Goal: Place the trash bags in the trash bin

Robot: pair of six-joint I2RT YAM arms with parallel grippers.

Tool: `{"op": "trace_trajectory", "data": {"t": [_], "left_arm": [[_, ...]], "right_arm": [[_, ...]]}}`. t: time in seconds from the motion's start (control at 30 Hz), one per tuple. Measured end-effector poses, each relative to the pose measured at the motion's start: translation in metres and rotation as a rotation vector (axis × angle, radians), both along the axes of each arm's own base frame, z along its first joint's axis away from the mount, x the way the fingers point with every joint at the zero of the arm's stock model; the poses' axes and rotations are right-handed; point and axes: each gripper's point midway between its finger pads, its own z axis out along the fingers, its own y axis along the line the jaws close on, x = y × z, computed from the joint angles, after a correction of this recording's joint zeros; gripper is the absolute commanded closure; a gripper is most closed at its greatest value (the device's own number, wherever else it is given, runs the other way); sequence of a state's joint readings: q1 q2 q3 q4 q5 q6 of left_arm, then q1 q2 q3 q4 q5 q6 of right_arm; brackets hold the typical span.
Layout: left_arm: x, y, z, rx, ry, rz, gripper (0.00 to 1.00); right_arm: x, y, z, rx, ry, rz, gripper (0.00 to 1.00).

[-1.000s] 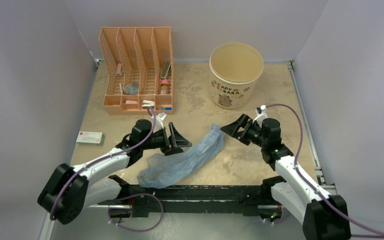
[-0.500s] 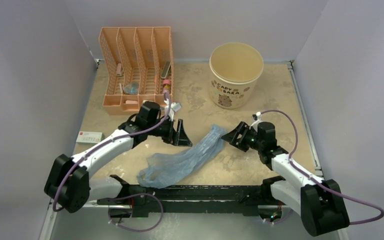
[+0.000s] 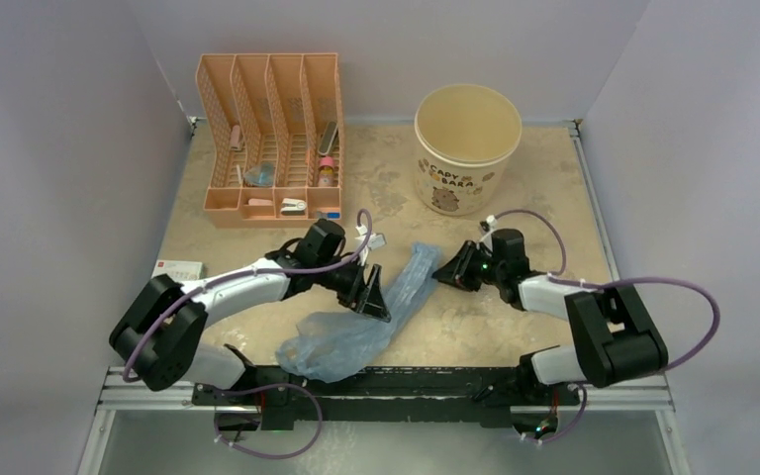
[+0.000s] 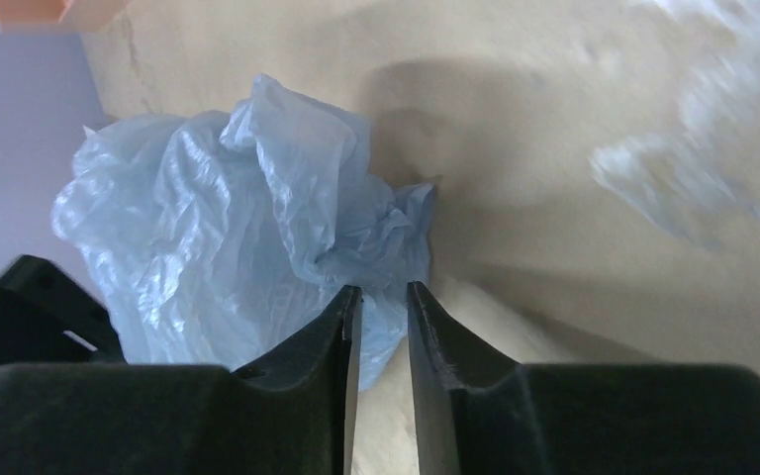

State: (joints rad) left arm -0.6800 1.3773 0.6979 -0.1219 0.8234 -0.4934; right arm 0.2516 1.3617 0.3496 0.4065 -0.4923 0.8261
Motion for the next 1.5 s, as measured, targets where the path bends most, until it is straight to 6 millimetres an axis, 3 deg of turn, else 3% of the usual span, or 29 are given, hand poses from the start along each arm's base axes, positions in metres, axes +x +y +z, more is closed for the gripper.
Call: {"op": "trace_trajectory", "data": {"t": [0.07,0.2,0.37,0.4,0.53,0.67,0.73,0.9,1.07,1.27,1.4,1.5], "left_arm": [[-0.001,-0.002,-0.01,0.018,0.026,0.005,0.43],[-0.003,-0.01,-0.019,0.024,0.048,0.01,0.66],[-0.001,-0.028,-0.012,-0.049,0.059,0.028,0.98],[-0.001,-0.031,-0.009,-0.071,0.065,0.036,1.0],[-0.002,-0.037,-0.002,-0.155,0.102,0.08,1.0],[-0.001,-0.04,0.009,-0.217,0.142,0.121,1.0],[0.0,-0.041,0.011,-0.226,0.143,0.134,1.0],[0.006,-0.036,0.016,-0.184,0.098,0.167,0.9],[0.01,-0.029,0.022,-0.138,0.031,0.188,0.68],[0.01,-0.015,0.024,-0.086,-0.022,0.228,0.47],[0.014,-0.003,0.024,-0.039,-0.069,0.288,0.37],[0.017,0.009,0.025,0.0,-0.105,0.339,0.3]], "right_arm": [[0.012,0.007,0.007,0.006,-0.02,0.015,0.83],[0.029,0.024,0.034,0.027,-0.106,0.054,0.87],[0.043,0.029,0.07,0.036,-0.208,0.07,0.87],[0.045,0.03,0.076,0.037,-0.223,0.071,0.87],[0.049,0.029,0.098,0.037,-0.28,0.073,0.71],[0.046,0.021,0.103,-0.006,-0.287,0.045,0.45],[0.043,0.015,0.106,-0.03,-0.295,0.028,0.39],[0.036,0.008,0.117,-0.051,-0.323,0.008,0.33],[0.026,0.0,0.096,-0.113,-0.255,-0.009,0.33],[0.02,0.001,0.075,-0.181,-0.198,-0.011,0.49],[0.022,0.009,0.057,-0.227,-0.146,0.01,0.71],[0.021,0.022,0.058,-0.241,-0.154,0.037,0.85]]}}
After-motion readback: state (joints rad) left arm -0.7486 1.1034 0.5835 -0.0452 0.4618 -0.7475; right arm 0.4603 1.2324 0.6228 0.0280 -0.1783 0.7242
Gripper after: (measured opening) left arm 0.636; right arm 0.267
